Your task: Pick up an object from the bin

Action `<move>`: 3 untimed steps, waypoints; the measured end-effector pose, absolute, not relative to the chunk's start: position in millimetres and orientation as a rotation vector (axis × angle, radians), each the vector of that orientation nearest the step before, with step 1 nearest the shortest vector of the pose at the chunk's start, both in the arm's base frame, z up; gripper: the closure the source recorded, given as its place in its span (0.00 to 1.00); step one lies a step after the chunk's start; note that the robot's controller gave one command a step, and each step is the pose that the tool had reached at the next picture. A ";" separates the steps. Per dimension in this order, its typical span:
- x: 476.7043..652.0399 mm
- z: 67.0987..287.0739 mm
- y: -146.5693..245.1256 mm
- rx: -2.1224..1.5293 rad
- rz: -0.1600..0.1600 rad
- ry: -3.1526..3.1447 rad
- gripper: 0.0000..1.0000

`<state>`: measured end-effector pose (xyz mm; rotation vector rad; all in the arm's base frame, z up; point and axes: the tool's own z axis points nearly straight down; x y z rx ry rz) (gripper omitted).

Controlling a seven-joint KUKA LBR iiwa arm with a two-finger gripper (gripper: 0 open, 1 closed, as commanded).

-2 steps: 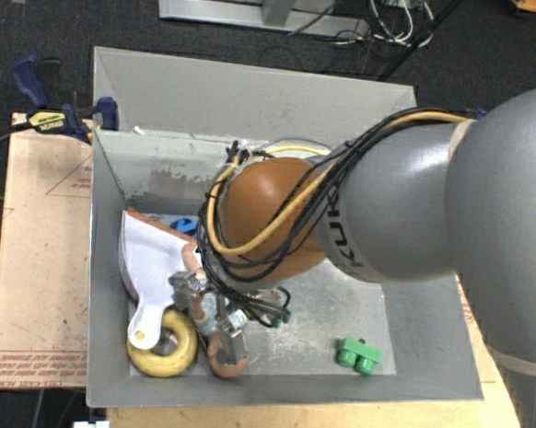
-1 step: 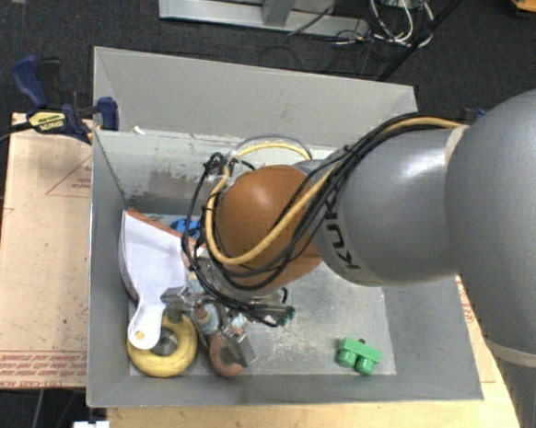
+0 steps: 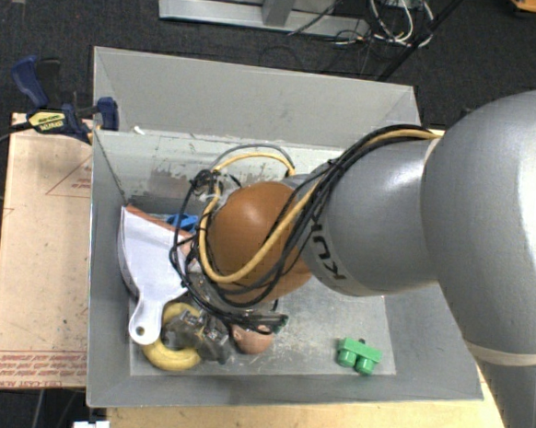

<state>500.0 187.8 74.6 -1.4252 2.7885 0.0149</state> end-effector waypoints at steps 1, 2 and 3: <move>499.2 70.0 184.0 -1.424 0.010 2.794 0.00; 499.2 69.7 183.7 -1.423 0.010 2.794 1.00; 499.1 69.6 183.6 -1.423 0.010 2.795 1.00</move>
Offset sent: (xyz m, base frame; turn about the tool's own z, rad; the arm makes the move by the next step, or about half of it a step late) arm 0.0000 0.0000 0.0000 0.0000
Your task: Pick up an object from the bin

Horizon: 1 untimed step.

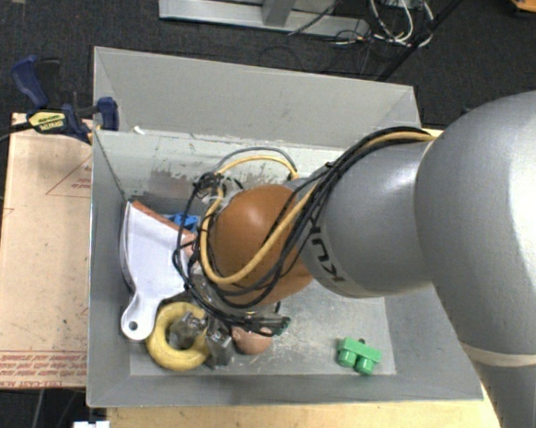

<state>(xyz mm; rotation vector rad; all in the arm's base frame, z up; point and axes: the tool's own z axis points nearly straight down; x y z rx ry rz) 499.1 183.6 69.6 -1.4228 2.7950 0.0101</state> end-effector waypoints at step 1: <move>505.1 194.1 197.5 -1.417 0.013 2.794 1.00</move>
Offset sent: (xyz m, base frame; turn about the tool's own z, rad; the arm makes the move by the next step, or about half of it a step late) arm 0.0000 0.0000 0.0000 0.0000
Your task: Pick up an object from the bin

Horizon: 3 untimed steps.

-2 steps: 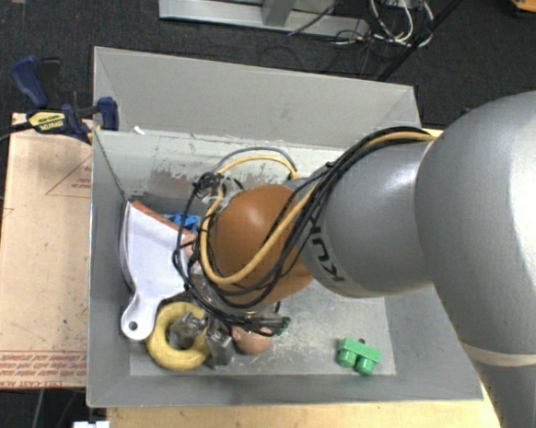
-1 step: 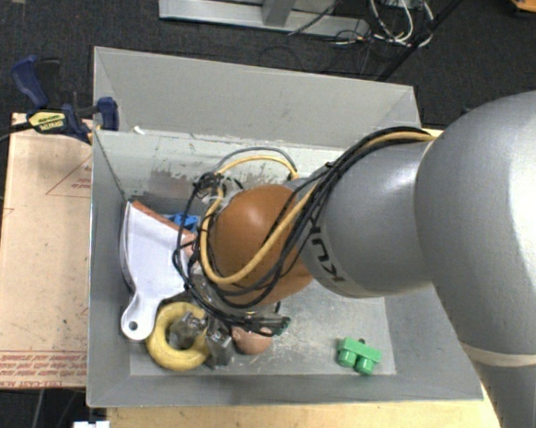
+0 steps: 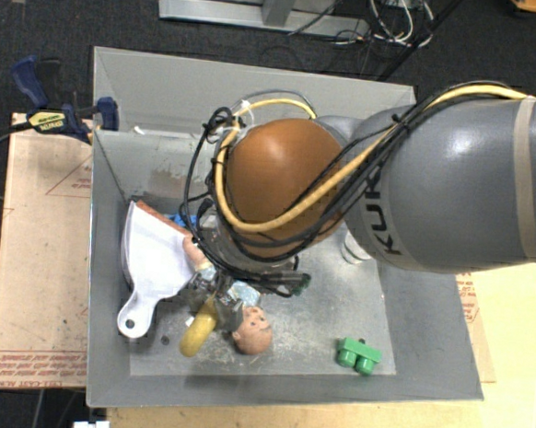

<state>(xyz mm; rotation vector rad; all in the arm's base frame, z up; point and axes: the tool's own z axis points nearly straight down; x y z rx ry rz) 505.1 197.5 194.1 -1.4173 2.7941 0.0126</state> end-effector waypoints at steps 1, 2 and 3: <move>505.0 194.0 197.4 -1.417 0.013 2.795 1.00; 508.9 236.3 194.6 -1.436 0.016 2.791 1.00; 507.1 357.3 203.2 -1.344 0.015 2.827 1.00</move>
Offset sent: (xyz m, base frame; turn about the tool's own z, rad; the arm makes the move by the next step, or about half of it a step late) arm 0.0089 -0.0058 0.0797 -0.0210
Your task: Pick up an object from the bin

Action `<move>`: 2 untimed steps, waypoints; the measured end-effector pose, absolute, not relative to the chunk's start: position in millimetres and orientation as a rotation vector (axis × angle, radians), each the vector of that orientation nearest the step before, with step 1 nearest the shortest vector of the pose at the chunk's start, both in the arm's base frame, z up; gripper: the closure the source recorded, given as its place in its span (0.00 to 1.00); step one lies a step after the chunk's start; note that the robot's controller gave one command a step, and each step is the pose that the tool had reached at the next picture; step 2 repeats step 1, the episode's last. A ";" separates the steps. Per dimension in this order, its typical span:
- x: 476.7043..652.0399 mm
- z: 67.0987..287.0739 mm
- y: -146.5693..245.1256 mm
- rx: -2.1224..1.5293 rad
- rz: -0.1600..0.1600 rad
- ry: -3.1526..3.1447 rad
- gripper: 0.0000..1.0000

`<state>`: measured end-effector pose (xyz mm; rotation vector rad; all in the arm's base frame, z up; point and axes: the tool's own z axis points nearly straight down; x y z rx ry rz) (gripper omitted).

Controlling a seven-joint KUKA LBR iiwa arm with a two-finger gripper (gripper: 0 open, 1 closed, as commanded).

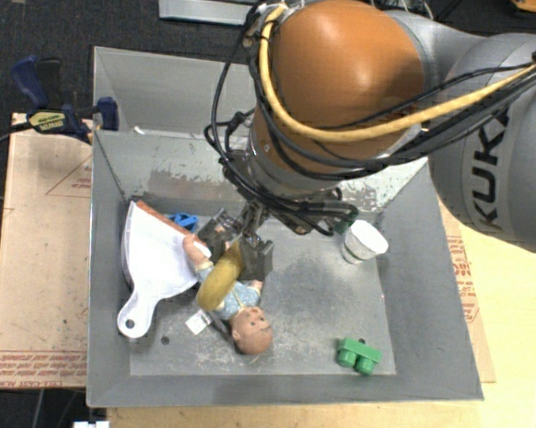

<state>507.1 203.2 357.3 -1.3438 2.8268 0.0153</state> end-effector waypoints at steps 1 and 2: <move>507.1 357.2 203.2 -1.344 0.015 2.827 1.00; 507.1 357.2 203.2 -1.344 0.015 2.827 1.00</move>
Offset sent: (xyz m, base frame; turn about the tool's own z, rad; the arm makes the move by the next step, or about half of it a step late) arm -0.0168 0.0114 0.0374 -0.1689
